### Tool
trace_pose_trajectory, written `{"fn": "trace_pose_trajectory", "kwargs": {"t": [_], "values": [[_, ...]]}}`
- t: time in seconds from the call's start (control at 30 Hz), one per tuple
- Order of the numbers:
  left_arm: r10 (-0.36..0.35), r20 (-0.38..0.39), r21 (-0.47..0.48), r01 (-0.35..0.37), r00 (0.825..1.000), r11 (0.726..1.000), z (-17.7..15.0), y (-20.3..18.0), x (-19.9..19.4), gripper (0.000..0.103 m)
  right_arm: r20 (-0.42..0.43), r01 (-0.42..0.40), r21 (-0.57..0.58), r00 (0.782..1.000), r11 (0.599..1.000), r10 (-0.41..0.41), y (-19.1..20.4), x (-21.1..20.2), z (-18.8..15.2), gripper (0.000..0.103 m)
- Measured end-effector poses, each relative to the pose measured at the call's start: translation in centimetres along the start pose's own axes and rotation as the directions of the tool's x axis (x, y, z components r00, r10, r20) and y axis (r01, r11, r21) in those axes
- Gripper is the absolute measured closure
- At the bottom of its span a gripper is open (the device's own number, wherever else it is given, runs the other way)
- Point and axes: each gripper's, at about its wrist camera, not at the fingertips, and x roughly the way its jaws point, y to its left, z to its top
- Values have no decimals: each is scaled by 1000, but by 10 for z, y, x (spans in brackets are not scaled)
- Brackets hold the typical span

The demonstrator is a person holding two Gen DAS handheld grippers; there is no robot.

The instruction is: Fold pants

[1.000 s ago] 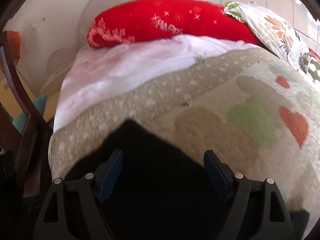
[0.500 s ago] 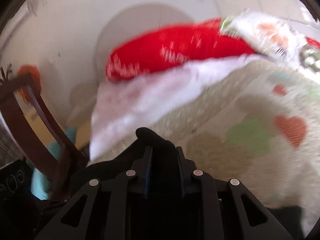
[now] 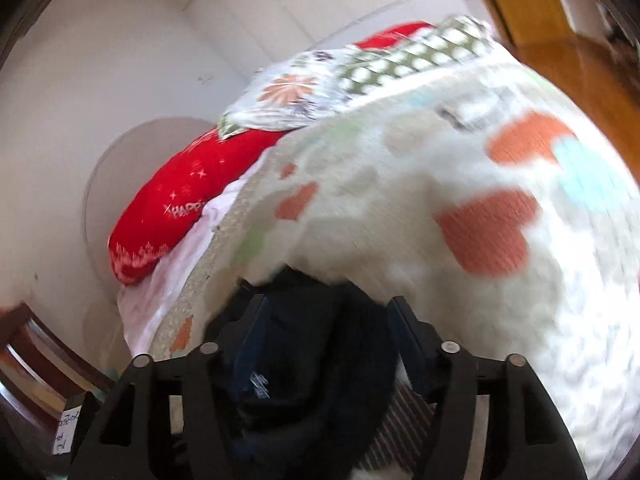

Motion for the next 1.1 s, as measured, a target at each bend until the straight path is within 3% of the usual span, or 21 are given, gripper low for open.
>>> {"fn": "trace_pose_trajectory", "kwargs": {"t": [0.07, 0.13, 0.27, 0.33, 0.37, 0.4, 0.43, 0.5, 0.67, 0.77, 0.87, 1.0, 1.1], "values": [[-54, 22, 10, 54, 998, 998, 3, 3, -17, 40, 8, -30, 39, 1000, 999, 29, -10, -6, -8, 24], [-96, 63, -5, 96, 993, 995, 0, 9, -43, 18, 3, -62, 55, 998, 997, 62, -11, -6, -14, 24], [-32, 106, 1, 32, 994, 999, -9, 29, -72, 19, -9, -116, 58, 993, 992, 117, -1, -1, -17, 19], [13, 101, -41, -9, 995, 999, -12, 43, -74, 19, -62, -107, 43, 992, 993, 110, 7, 13, -21, 19], [37, 88, -69, -31, 995, 997, -12, 50, -73, 20, -81, -101, 14, 991, 995, 102, 13, 17, -25, 27], [58, 72, -108, -50, 996, 993, -12, 59, -72, 20, -93, -90, -41, 992, 995, 86, 23, 20, -28, 59], [63, 66, -137, -54, 996, 989, -11, 60, -72, 21, -96, -83, -86, 993, 993, 74, 30, 21, -31, 75], [75, 57, -193, -62, 996, 979, -9, 73, -70, 21, -79, -62, -149, 996, 987, 51, 44, 14, -34, 83], [100, 71, -238, -81, 992, 968, -11, 78, -68, 20, -32, -92, -146, 996, 985, 88, 39, -27, -41, 84], [97, 38, -243, -85, 995, 966, -16, 75, -56, 20, -94, 31, -117, 995, 993, -42, 13, -15, -57, 78], [97, -7, -234, -96, 995, 968, -14, 71, -40, 20, -93, 79, -102, 992, 992, -88, 4, -17, -61, 74], [48, -35, -232, -54, 998, 971, -6, 63, -28, 20, -18, 129, -155, 991, 979, -133, 21, -35, -39, 70], [52, -47, -215, -61, 998, 975, -5, 58, -17, 19, 16, 91, -224, 996, 970, -90, 48, -31, -18, 61]]}}
